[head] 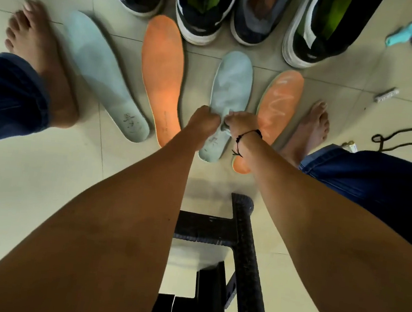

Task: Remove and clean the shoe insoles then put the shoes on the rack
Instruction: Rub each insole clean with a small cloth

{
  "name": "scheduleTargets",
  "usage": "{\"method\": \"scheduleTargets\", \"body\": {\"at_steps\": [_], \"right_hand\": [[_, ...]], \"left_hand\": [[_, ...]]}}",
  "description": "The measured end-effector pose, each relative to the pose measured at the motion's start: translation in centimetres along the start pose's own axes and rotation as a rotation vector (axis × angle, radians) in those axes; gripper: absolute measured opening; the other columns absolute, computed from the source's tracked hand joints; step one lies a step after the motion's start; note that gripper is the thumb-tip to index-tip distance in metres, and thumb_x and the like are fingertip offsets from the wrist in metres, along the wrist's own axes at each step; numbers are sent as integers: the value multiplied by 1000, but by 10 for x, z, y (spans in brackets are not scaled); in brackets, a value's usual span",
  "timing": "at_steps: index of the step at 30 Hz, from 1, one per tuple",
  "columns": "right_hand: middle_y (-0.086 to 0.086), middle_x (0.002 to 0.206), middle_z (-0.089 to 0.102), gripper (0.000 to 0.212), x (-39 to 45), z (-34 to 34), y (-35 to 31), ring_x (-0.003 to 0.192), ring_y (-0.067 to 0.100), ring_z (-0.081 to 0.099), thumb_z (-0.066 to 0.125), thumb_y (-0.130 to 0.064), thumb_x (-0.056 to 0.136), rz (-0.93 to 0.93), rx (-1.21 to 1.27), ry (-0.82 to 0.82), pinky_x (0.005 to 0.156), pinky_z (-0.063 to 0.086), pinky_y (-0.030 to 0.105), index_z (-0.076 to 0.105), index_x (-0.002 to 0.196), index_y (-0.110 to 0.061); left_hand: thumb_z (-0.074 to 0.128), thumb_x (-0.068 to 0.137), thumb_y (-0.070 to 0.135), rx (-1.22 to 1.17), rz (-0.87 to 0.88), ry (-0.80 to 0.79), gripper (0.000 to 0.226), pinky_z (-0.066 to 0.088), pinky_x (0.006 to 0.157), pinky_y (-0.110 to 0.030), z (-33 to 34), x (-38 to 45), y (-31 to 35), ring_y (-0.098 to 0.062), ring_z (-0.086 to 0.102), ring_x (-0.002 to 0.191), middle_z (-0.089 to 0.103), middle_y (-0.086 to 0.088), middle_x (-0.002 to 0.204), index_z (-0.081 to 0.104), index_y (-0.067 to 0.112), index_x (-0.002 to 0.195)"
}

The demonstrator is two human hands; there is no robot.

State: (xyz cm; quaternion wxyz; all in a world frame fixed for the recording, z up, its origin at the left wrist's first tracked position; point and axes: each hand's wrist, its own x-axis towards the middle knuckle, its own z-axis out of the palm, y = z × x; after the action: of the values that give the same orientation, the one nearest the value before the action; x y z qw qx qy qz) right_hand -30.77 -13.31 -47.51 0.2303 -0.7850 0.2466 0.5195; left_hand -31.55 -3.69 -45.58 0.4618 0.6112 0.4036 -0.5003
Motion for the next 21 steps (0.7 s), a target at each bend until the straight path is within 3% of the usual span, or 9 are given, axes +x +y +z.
{"method": "scheduleTargets", "body": {"at_steps": [4, 8, 10, 12, 14, 19, 21], "right_hand": [[11, 133, 51, 34, -8, -3, 7, 126, 27, 43, 43, -20, 97, 39, 98, 10, 98, 35, 28, 54, 126, -7], [12, 129, 52, 32, -22, -15, 12, 124, 27, 45, 41, -12, 97, 37, 59, 20, 94, 37, 28, 50, 127, -3], [10, 103, 58, 30, -30, -18, 13, 118, 25, 49, 42, -7, 96, 27, 181, 9, 80, 41, 21, 52, 124, -2], [-2, 75, 46, 15, -47, -23, 9, 97, 23, 54, 49, -7, 92, 105, 380, 32, 68, 42, 19, 61, 101, -10], [-6, 70, 44, 23, -69, -32, 3, 76, 16, 51, 54, -10, 89, 111, 418, 90, 64, 44, 22, 51, 71, -23], [-10, 43, 49, 38, -135, -55, -14, 43, 4, 48, 55, 7, 83, -22, 665, 188, 42, 40, 19, 43, 54, -14], [-6, 49, 49, 38, -166, -64, -25, 49, 8, 49, 56, 8, 81, -73, 734, 224, 46, 42, 23, 43, 54, -15]], "left_hand": [[51, 86, 7, 14, 2, 1, 21, 36, 55, -23, 4, 0, 0, -16, 50, 67, 58, -7, 83, 60, 1, 103], [46, 87, 2, 6, 0, 1, 8, 27, 54, -24, -1, -18, 2, -14, 34, 58, 39, -2, 66, 53, 4, 85], [44, 87, 1, -5, 17, -1, 12, 26, 55, -25, -3, -30, 3, -15, 33, 58, 38, -2, 66, 51, 6, 77], [45, 87, 1, -29, 36, 10, 19, 27, 55, -26, -7, -50, 4, -15, 34, 59, 39, -2, 66, 48, 7, 69], [46, 85, 1, -72, 75, 33, 25, 29, 55, -25, -12, -73, 9, -16, 38, 60, 42, -4, 65, 45, 9, 62], [41, 85, -3, -114, 213, 69, 30, 30, 46, -22, -30, -140, 22, -18, 38, 56, 38, -6, 62, 38, 12, 60], [43, 82, -2, -158, 298, 100, 27, 28, 51, -26, -39, -169, 29, -21, 39, 63, 38, -7, 61, 39, 12, 59]]}}
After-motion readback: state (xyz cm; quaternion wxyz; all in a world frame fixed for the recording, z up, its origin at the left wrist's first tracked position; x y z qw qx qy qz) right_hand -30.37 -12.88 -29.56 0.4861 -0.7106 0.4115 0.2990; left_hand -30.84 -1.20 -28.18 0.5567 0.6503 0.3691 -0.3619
